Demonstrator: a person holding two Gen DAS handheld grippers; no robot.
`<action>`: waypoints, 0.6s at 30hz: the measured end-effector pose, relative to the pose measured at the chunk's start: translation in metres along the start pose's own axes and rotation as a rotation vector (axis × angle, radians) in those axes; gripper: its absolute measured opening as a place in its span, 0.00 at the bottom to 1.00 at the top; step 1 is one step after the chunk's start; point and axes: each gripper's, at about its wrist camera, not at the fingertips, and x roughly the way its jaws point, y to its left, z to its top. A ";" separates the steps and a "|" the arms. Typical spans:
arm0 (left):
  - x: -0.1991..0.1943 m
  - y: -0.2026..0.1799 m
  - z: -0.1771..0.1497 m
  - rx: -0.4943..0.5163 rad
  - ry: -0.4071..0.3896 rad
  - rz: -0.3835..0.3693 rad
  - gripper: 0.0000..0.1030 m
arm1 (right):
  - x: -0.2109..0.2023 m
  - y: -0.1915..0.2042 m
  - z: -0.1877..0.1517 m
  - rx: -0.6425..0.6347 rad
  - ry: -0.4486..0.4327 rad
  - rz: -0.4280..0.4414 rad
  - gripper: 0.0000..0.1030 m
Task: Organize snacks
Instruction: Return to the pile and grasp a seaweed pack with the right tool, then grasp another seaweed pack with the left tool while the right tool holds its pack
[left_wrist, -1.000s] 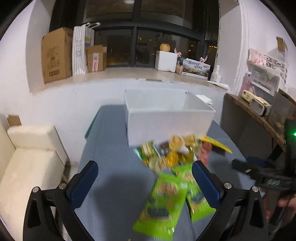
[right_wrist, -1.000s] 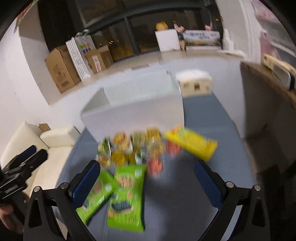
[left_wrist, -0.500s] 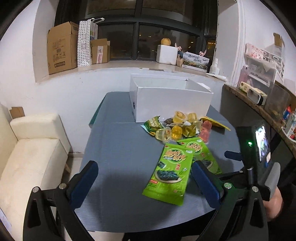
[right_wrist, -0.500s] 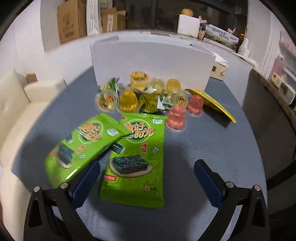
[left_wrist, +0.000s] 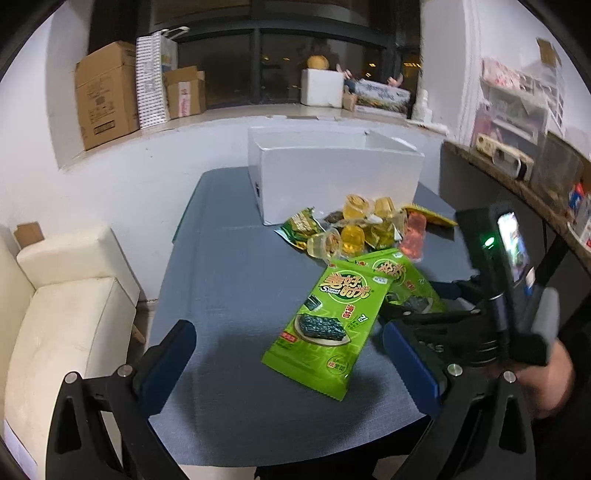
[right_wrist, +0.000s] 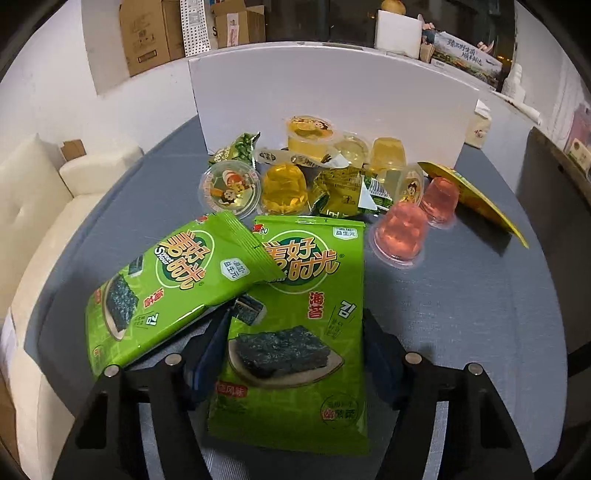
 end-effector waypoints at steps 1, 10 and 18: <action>0.003 -0.001 0.001 0.009 0.007 -0.008 1.00 | -0.003 -0.003 -0.001 0.009 0.008 0.011 0.69; 0.039 -0.025 0.008 0.115 0.056 -0.059 1.00 | -0.055 -0.058 -0.011 0.103 -0.070 -0.047 0.68; 0.086 -0.039 0.012 0.279 0.149 -0.105 1.00 | -0.088 -0.080 -0.016 0.173 -0.170 -0.028 0.68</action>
